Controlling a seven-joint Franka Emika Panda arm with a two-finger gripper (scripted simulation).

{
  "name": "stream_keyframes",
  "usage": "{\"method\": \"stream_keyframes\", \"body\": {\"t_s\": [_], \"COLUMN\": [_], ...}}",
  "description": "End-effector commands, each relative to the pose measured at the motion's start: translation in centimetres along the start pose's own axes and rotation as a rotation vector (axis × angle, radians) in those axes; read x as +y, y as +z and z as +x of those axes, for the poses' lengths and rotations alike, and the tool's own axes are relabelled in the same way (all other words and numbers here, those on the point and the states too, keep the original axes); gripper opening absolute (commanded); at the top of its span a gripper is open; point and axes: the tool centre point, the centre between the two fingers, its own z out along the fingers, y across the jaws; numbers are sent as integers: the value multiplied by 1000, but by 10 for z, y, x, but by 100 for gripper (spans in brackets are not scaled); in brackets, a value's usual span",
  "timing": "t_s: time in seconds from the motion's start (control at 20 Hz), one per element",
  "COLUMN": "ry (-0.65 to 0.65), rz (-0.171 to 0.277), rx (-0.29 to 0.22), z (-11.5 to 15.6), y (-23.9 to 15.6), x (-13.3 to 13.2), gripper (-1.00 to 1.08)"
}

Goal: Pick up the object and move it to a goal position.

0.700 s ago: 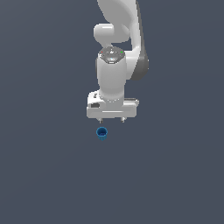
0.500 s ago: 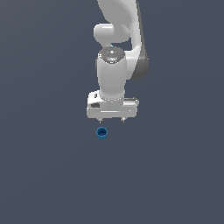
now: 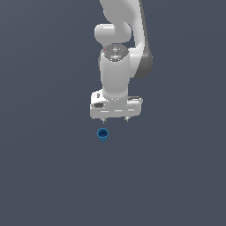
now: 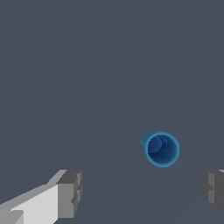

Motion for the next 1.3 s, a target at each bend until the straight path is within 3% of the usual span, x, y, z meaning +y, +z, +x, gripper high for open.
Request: {"method": "stream_keyframes", "body": {"t_s": [0.0, 0.85, 1.25], "ry": [6, 320, 364], "rz": [0, -19, -24], "rx": [-1, -48, -55], "z": [0, -13, -16], "y": [2, 85, 97], "x": [1, 57, 65], "gripper": [100, 100, 100]}}
